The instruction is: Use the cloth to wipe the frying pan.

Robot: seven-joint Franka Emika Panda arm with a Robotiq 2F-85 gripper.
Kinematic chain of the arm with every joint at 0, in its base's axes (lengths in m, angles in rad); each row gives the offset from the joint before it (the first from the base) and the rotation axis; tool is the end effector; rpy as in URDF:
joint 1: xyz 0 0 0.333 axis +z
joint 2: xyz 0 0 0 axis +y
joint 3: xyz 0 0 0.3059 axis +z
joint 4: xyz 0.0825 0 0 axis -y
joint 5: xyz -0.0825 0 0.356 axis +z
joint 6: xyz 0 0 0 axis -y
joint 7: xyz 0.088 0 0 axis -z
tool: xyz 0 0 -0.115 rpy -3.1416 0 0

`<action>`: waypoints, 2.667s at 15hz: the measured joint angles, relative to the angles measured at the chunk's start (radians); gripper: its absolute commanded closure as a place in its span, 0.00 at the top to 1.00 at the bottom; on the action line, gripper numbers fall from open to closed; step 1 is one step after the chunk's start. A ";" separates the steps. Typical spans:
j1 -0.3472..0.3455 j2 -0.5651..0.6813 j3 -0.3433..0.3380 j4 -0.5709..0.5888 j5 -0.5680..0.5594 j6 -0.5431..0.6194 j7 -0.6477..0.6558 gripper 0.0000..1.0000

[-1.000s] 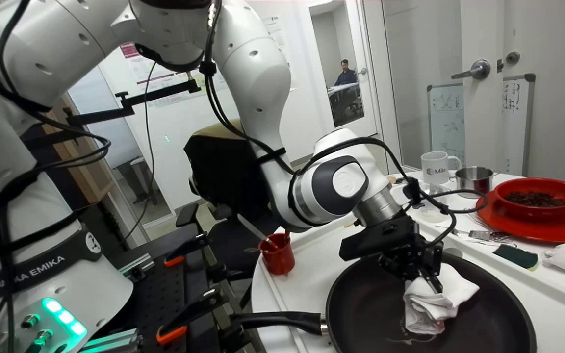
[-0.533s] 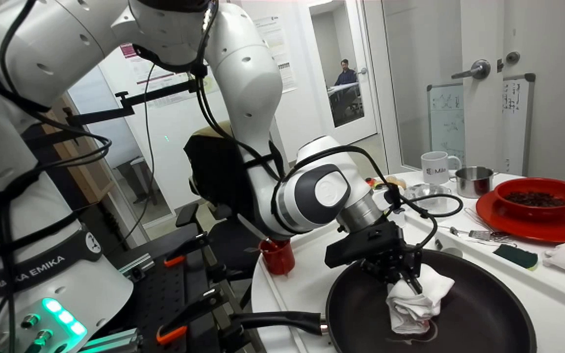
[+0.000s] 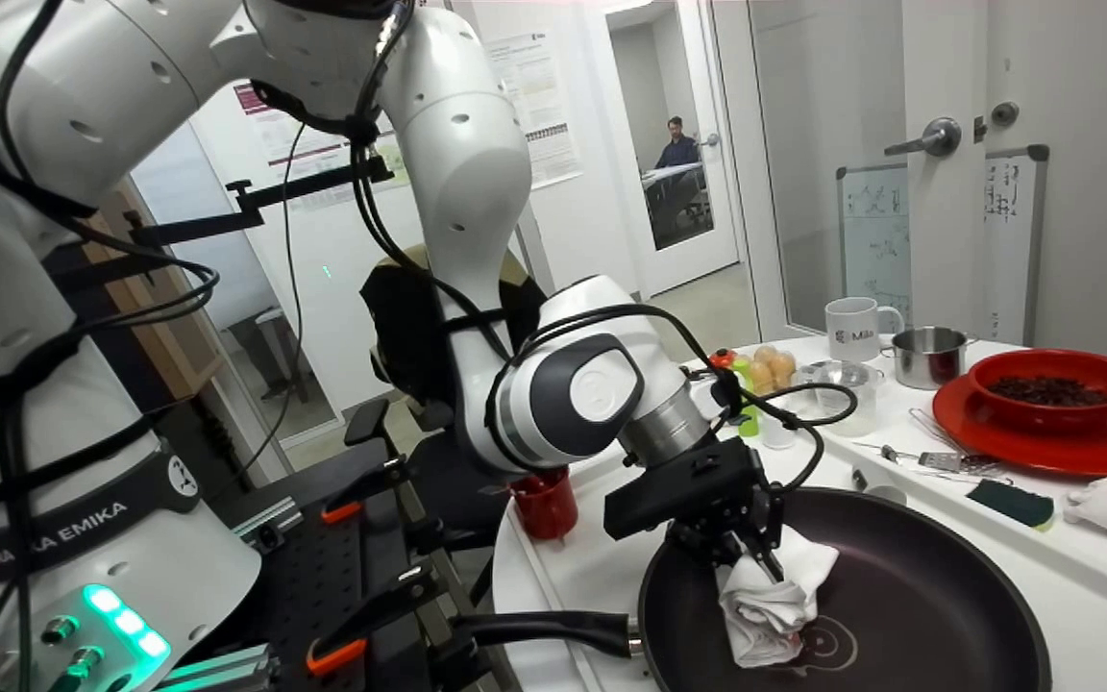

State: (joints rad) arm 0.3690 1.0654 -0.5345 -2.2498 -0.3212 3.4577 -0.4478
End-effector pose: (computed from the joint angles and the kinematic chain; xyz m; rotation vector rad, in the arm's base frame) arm 0.4591 -0.0860 -0.0064 2.4653 1.1886 0.0811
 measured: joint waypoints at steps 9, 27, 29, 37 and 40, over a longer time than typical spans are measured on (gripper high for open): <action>-0.039 -0.050 -0.016 -0.062 -0.021 -0.003 -0.107 0.08; -0.218 -0.048 -0.041 0.009 -0.003 -0.057 -0.102 0.08; -0.246 -0.047 -0.033 0.047 0.000 -0.097 -0.070 0.08; -0.279 -0.015 -0.017 0.156 0.002 -0.204 0.057 0.08; -0.280 -0.010 -0.001 0.186 0.005 -0.226 0.104 0.08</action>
State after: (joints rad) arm 0.0887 1.0554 -0.5357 -2.0642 -0.3163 3.2316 -0.3434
